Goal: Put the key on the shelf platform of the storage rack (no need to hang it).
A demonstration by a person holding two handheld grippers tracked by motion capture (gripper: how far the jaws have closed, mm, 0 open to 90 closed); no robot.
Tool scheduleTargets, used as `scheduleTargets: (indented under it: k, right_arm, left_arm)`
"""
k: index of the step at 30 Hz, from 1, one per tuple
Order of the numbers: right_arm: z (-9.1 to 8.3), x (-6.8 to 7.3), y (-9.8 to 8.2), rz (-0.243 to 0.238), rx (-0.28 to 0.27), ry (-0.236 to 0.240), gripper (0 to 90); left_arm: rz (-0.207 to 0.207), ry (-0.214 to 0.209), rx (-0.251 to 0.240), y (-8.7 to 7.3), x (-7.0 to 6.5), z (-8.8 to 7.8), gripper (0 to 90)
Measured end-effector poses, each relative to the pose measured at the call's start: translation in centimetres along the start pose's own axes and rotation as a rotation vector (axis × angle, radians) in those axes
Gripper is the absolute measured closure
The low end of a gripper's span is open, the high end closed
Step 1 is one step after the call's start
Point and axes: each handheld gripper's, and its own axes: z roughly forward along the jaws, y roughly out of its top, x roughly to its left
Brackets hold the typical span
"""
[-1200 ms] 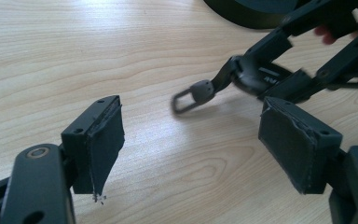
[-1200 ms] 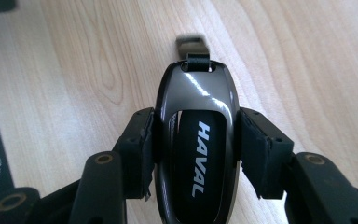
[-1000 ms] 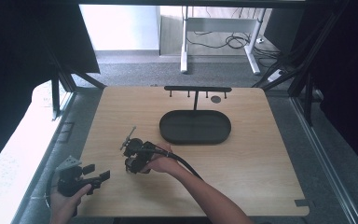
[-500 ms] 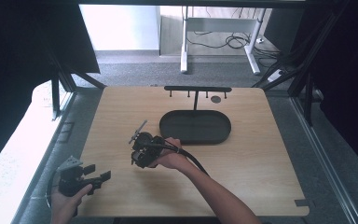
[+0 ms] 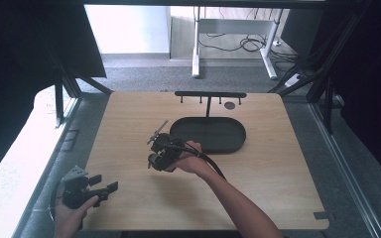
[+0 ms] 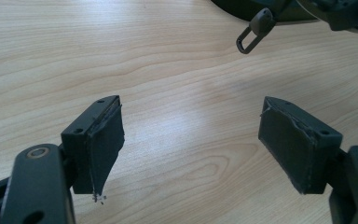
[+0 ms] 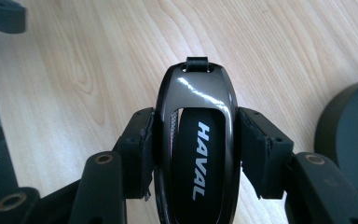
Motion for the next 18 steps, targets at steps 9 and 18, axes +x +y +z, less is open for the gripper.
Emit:
scheduleTargets:
  k: [9,18]
  right_arm:
    - [-0.6,-1.7,-0.5,0.043,-0.011,-0.015,49.0]
    - [-1.4,-3.3,-1.0,0.09,-0.033,-0.014,49.0]
  left_arm:
    - [0.001,-0.003,0.01,0.0,0.1,0.1,22.3]
    - [0.005,-0.006,0.017,-0.1,0.0,0.3,22.2]
